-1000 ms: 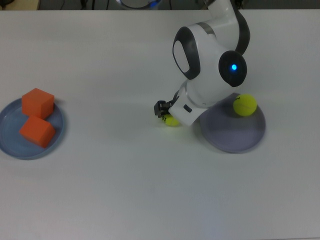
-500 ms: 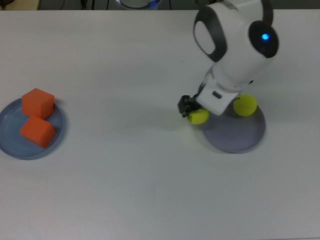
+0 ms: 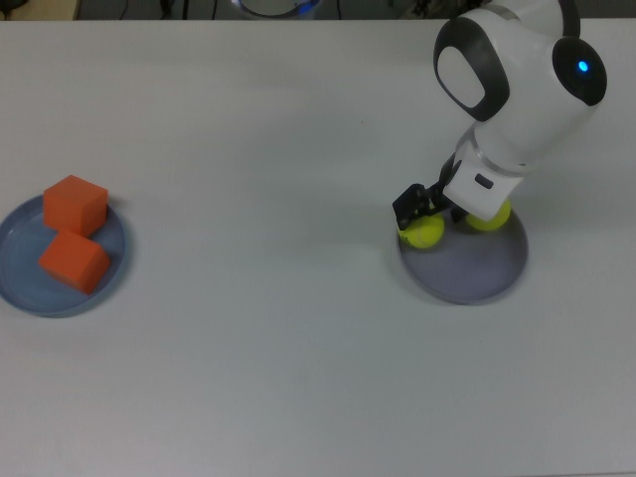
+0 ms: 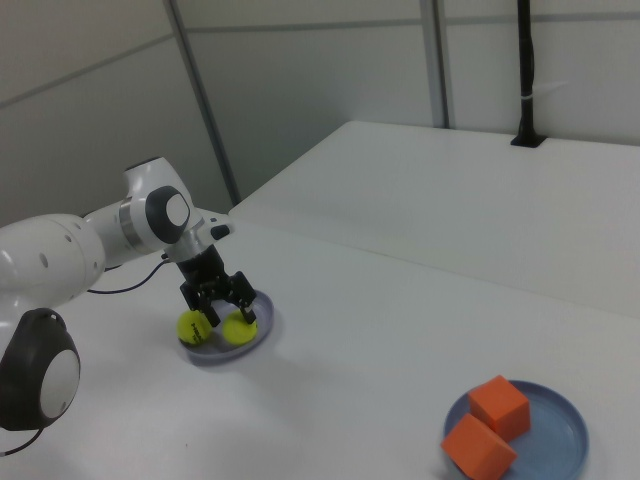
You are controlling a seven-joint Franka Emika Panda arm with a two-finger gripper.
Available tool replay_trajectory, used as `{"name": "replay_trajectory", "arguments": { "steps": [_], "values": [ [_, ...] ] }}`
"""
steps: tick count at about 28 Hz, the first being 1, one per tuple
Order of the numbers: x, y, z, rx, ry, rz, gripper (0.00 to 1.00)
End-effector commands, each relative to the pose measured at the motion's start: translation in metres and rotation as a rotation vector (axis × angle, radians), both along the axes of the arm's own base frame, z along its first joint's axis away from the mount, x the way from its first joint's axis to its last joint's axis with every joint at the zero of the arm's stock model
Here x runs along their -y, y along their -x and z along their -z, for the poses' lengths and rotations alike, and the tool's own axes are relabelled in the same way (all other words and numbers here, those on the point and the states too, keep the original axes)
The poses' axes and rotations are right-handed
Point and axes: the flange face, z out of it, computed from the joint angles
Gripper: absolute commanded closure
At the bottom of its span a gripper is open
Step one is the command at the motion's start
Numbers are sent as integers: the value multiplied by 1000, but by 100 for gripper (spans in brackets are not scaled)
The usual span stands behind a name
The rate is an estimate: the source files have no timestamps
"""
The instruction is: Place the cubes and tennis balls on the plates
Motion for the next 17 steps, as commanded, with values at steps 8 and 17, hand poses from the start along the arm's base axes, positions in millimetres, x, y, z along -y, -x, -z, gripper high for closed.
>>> {"name": "replay_trajectory", "arguments": {
  "steps": [8,17],
  "values": [
    [118,-34,-161,132,-186,182,0],
    [243,-32,-250,189,-186,377,0]
  ]
}}
